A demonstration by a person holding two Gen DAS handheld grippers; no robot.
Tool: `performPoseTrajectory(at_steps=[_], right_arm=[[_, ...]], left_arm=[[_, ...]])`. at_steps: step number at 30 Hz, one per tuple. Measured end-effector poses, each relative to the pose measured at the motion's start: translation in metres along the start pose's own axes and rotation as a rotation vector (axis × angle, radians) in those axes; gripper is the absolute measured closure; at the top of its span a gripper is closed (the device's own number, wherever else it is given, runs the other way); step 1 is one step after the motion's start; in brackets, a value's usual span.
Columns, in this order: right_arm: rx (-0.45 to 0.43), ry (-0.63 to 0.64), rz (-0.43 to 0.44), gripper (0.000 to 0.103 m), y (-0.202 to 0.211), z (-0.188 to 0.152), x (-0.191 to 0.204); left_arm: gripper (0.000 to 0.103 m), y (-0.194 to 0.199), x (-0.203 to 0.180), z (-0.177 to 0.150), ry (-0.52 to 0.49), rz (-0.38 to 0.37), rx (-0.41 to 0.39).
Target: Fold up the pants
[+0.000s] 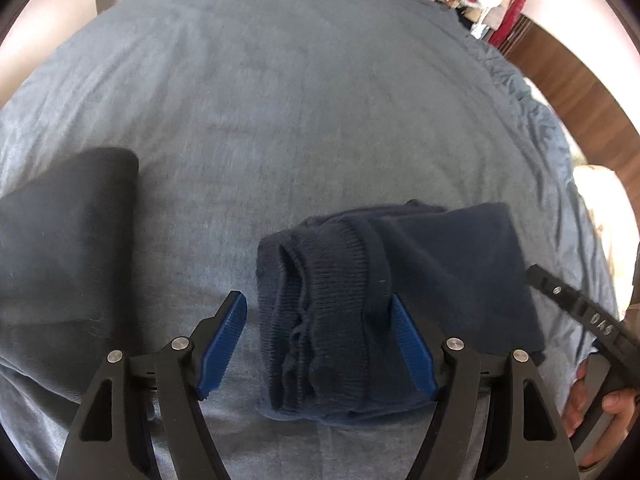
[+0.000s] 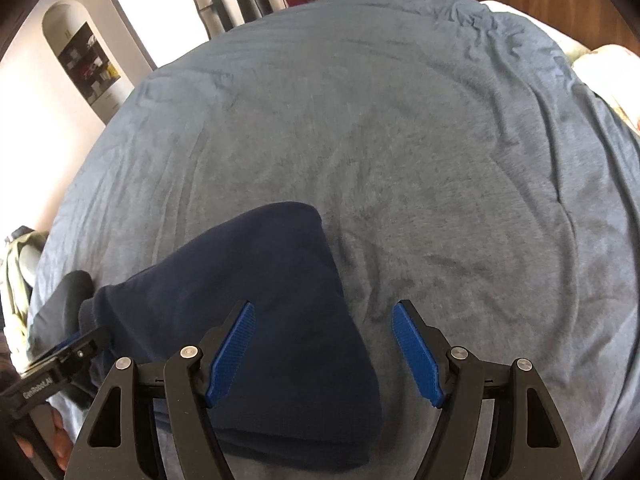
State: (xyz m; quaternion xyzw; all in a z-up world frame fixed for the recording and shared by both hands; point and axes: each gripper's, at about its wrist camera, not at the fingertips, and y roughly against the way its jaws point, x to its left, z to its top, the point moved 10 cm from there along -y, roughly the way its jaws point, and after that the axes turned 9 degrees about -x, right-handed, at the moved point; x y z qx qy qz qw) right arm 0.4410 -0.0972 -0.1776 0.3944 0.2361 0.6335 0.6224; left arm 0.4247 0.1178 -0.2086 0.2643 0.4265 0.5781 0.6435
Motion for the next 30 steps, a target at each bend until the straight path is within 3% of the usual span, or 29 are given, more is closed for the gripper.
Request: performPoseTrajectory(at_steps=[4,8,16,21,25,29,30], right_arm=[[0.025,0.015,0.010,0.031,-0.013,-0.002,-0.004],[0.054,0.041,0.021,0.031,-0.024,-0.009,-0.003],[0.128,0.068,0.040,0.031,-0.047,-0.028,0.008],[0.161,0.012,0.053,0.031,-0.064,-0.037,0.006],[0.172,-0.015,0.065,0.038,-0.068,-0.040,0.005],[0.172,0.005,0.050,0.048,-0.066,-0.038,0.008],[0.169,0.011,0.044,0.055,-0.064,-0.036,0.010]], left_arm=[[0.029,-0.012,0.003,-0.008,-0.001,-0.014,0.022],[0.021,-0.022,0.008,-0.011,0.015,-0.028,0.044],[0.020,-0.044,0.013,-0.014,0.079,-0.114,0.092],[0.021,-0.053,0.009,-0.013,0.099,-0.142,0.105],[0.045,-0.054,0.001,-0.012,0.135,-0.221,0.129],[0.055,-0.049,0.000,-0.011,0.186,-0.261,0.142],[0.056,-0.047,0.001,-0.010,0.192,-0.263,0.140]])
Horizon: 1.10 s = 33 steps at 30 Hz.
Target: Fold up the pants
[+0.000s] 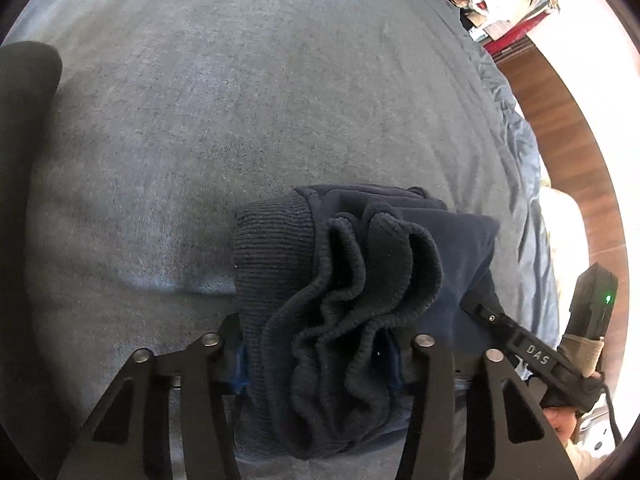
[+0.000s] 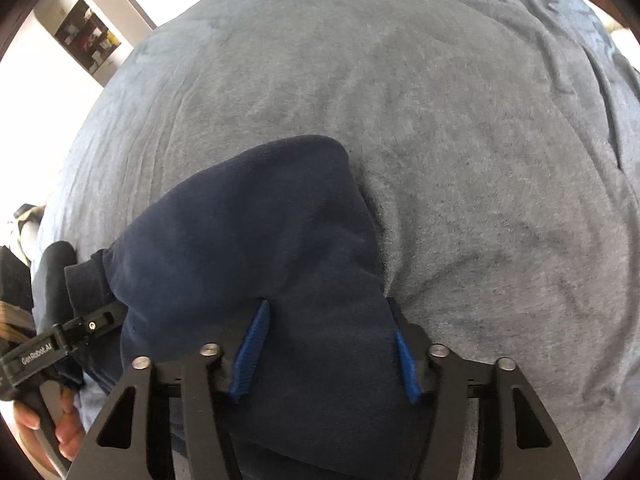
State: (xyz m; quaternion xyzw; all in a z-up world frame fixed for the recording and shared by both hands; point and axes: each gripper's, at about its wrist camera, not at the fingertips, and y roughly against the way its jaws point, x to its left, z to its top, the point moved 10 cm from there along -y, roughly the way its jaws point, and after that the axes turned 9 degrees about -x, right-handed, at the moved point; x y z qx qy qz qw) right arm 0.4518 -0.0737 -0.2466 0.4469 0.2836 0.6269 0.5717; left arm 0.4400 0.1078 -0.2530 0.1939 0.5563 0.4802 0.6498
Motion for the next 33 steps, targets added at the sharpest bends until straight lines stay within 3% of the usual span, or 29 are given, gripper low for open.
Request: performPoseTrajectory(at_steps=[1,4,7,13,21,28,33], right_arm=[[-0.006,0.005,-0.008,0.063,0.003,0.003,0.001],[-0.033,0.012,-0.021,0.074,0.017,0.010,0.001],[-0.062,0.006,-0.028,0.080,0.036,0.019,0.002],[-0.145,0.032,-0.032,0.083,0.085,0.033,0.012],[-0.252,0.123,-0.004,0.083,0.143,0.052,0.053],[-0.311,0.167,0.093,0.083,0.157,0.063,0.129],[-0.328,0.209,0.176,0.083,0.150,0.062,0.191]], left_arm=[[0.058,0.003,-0.002,0.000,0.000,-0.003,-0.003],[0.061,0.017,-0.008,0.001,-0.017,-0.002,-0.028],[0.064,0.033,-0.020,0.006,-0.014,-0.020,-0.062],[0.065,0.074,-0.043,0.014,-0.023,-0.078,-0.132],[0.065,0.147,-0.041,0.033,-0.058,-0.075,-0.249],[0.065,0.225,0.004,0.063,-0.081,0.000,-0.363],[0.065,0.266,0.053,0.081,-0.091,0.070,-0.396]])
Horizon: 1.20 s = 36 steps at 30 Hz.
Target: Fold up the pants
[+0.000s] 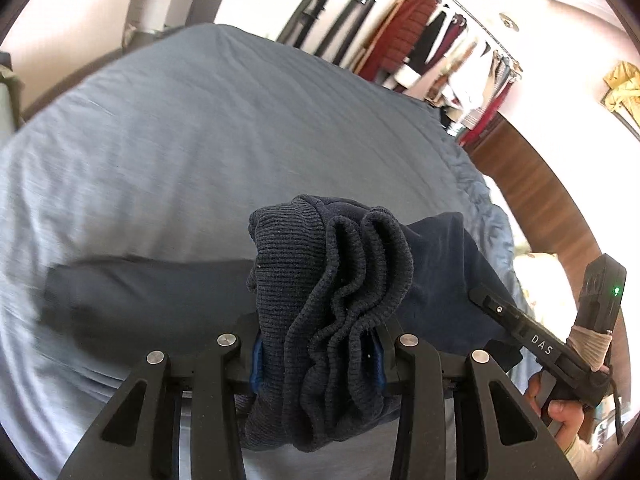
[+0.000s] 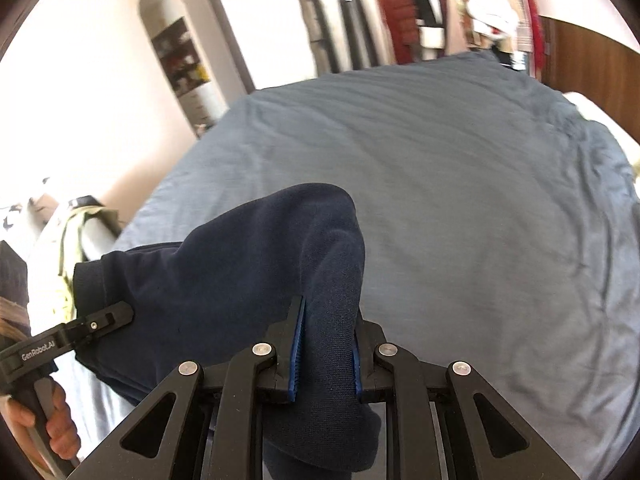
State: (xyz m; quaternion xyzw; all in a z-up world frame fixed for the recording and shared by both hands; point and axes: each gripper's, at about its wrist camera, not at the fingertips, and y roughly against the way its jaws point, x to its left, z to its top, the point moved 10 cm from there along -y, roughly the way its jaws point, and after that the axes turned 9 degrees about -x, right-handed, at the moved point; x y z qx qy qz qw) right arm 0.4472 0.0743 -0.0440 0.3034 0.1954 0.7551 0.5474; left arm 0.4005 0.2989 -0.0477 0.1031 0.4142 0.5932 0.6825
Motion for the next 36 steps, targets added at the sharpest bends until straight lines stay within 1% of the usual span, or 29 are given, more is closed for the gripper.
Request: performPoseTrajectory(at_steps=[3,5,9,12,17,23,27,30,32,33,34,35,36], right_arm=[[-0.001,0.026,0.047,0.083,-0.017,-0.001,0.040],[-0.002,0.044,0.066,0.083,-0.028,-0.004,0.059],[0.013,0.028,0.113,0.083,-0.047,-0.015,0.096],[0.027,0.019,0.137,0.083,-0.063,-0.026,0.122],[0.052,0.017,0.133,0.083,-0.080,-0.047,0.143],[0.081,0.011,0.108,0.083,-0.094,-0.077,0.149],[0.096,0.048,0.084,0.083,-0.107,-0.090,0.152],[0.109,0.084,0.050,0.082,-0.112,-0.097,0.152],[0.129,0.086,0.017,0.080,-0.113,-0.101,0.149],[0.137,0.090,0.000,0.075,-0.113,-0.103,0.147],[0.142,0.098,-0.023,0.072,-0.111,-0.105,0.143],[0.145,0.112,-0.054,0.068,-0.110,-0.106,0.140],[0.148,0.138,-0.108,0.067,-0.108,-0.108,0.135]], left_arm=[[0.065,0.011,0.030,0.012,-0.006,0.029,-0.001],[0.065,0.018,0.052,0.019,-0.021,0.055,-0.002],[0.065,0.029,0.093,0.027,-0.040,0.097,0.003],[0.065,0.033,0.119,0.026,-0.046,0.116,0.017],[0.065,0.022,0.152,0.013,-0.038,0.115,0.071],[0.064,0.004,0.178,-0.003,-0.062,0.113,0.122],[0.064,-0.006,0.188,-0.012,-0.071,0.106,0.151],[0.061,-0.008,0.191,-0.017,-0.075,0.110,0.167],[0.057,-0.007,0.195,-0.019,-0.076,0.126,0.174],[0.056,-0.006,0.196,-0.020,-0.074,0.136,0.179],[0.054,-0.005,0.198,-0.021,-0.074,0.151,0.183],[0.050,-0.002,0.200,-0.021,-0.076,0.165,0.184],[0.049,0.001,0.201,-0.020,-0.089,0.187,0.181]])
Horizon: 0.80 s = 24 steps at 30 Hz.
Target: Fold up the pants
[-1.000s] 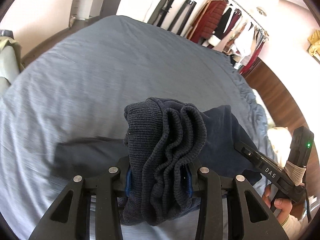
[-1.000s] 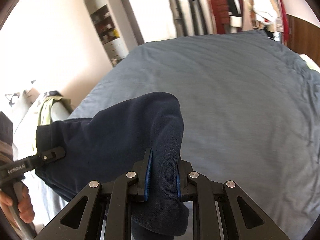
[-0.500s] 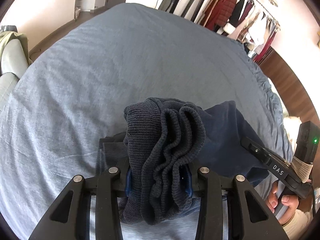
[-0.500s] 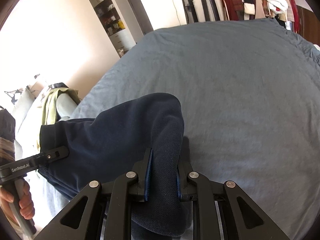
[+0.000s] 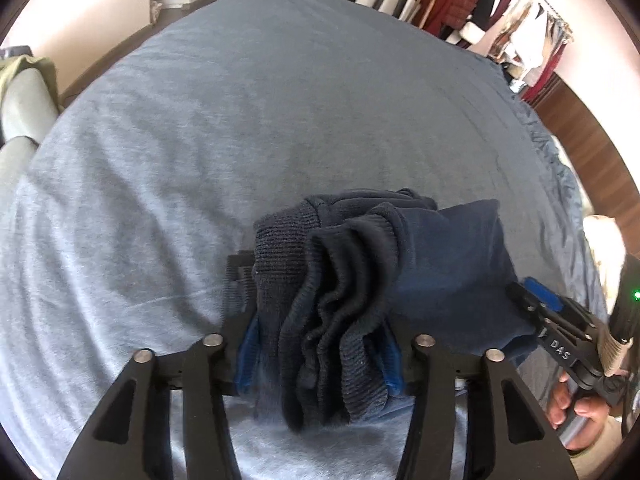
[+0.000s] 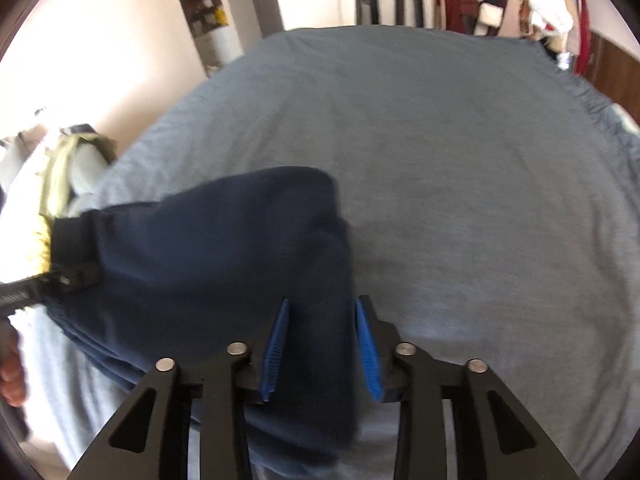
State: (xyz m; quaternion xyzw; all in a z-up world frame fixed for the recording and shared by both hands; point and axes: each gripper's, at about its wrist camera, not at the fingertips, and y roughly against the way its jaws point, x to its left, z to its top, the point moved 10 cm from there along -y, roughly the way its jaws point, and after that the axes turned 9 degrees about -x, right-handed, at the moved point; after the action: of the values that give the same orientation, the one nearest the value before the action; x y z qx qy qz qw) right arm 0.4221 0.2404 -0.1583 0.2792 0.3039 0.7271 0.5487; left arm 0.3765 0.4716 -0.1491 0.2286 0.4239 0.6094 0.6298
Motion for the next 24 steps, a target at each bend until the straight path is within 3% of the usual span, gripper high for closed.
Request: performPoseTrajectory(at_steps=[2,9,14,19,24], right_arm=[[0.007,0.023,-0.066,0.064,0.006,-0.002,-0.009],[0.023,-0.007,-0.059,0.063,0.029,-0.001,-0.016],[-0.040,-0.009,0.020,0.063,0.042,0.006,-0.001],[0.012,-0.033,0.060,0.063,0.032,-0.012,0.002],[0.053,-0.016,0.015,0.063,0.024,-0.032,0.004]], left_arm=[[0.048,0.008,0.000,0.001,-0.047,0.050,-0.015],[0.045,0.044,0.000,0.008,-0.126,0.180,-0.064],[0.044,0.066,-0.008,0.026,-0.113,0.160,-0.166],[0.045,0.039,-0.006,0.032,-0.123,0.174,-0.177],[0.044,0.017,0.007,0.022,-0.107,0.242,-0.161]])
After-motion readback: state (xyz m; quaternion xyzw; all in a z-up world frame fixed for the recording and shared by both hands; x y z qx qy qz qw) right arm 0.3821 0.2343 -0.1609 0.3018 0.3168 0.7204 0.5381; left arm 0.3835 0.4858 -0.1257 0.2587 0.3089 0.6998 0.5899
